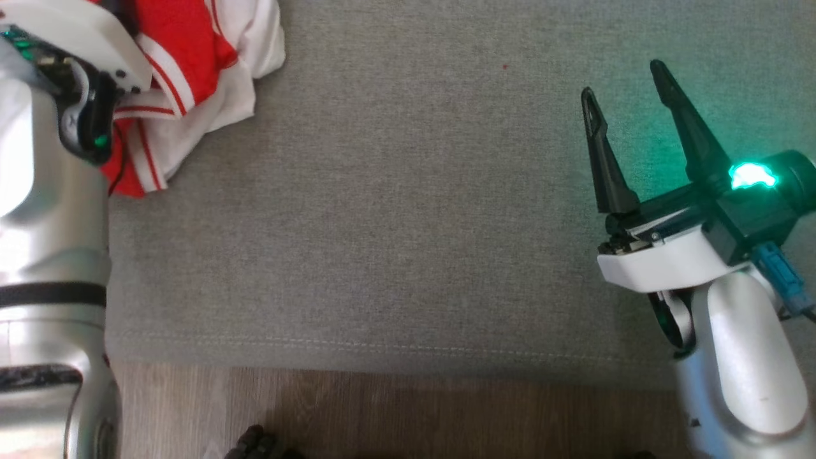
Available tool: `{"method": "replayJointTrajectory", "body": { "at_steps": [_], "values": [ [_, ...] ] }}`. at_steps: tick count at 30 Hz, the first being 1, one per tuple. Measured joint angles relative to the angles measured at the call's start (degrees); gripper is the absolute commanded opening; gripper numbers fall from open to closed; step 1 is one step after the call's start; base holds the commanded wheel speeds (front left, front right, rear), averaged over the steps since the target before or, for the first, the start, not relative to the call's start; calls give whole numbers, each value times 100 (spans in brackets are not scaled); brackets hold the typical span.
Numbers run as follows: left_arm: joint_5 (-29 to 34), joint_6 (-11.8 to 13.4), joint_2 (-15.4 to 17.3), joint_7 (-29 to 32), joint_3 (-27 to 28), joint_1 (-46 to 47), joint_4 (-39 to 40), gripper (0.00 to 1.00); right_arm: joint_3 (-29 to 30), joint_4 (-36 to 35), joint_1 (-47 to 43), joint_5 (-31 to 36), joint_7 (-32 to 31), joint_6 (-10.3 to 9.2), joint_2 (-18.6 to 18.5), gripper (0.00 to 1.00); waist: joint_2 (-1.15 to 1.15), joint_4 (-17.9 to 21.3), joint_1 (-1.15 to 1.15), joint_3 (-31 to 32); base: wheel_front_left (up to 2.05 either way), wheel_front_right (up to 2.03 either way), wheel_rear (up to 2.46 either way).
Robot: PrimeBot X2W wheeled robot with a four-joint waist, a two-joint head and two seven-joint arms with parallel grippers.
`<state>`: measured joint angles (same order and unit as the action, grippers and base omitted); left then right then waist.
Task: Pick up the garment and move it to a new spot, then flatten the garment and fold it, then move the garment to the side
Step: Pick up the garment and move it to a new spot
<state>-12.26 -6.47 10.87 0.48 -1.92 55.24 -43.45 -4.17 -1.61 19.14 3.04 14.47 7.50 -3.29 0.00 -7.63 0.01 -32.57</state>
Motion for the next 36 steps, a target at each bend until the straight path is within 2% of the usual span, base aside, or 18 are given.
{"method": "replayJointTrajectory", "body": {
  "at_steps": [1, 2, 3, 10, 17, 25, 29, 36],
  "values": [
    [0, 0, 1, 0, -26, 76, -110, 100, 2, -2, 30, 0, 0, 0, -1, 100, 0, 20, 0, -29, 0, 0, 0],
    [0, 0, 2, 2, -65, 149, -213, 69, 2, -9, 51, 0, 0, 0, -1, 100, 0, 38, 0, -52, 0, 0, 0],
    [0, 0, 2, -18, -91, 257, -381, 0, 2, -10, 55, 0, 0, 0, -1, 100, 0, 64, 0, -73, 0, 0, 0],
    [-9, 93, 9, -611, -69, 325, -728, 0, -24, 78, 55, -10, 1, 0, -1, 100, 0, 102, 0, 115, 0, 0, 0],
    [-231, 198, 86, -1349, 224, 322, -523, 0, -94, 254, 44, -241, 1, 0, -1, 100, 0, 158, -1, 574, 0, 0, 0],
    [-346, 192, -7, -1478, 336, -74, 550, 0, -190, 464, -204, -489, 1, 0, 1, 100, 0, 180, -1, 1281, 0, 0, 0],
    [-588, 185, -282, -1486, 396, -523, 1220, 0, -214, 559, -350, -660, 1, 0, 2, 100, 0, 238, -1, 1696, 0, 0, 0],
    [-708, 147, -688, -1125, -54, -1059, 2427, 0, -344, 584, -381, -879, 1, 0, 2, 100, 0, 574, -1, 2126, 0, 0, 0]
  ]
}}
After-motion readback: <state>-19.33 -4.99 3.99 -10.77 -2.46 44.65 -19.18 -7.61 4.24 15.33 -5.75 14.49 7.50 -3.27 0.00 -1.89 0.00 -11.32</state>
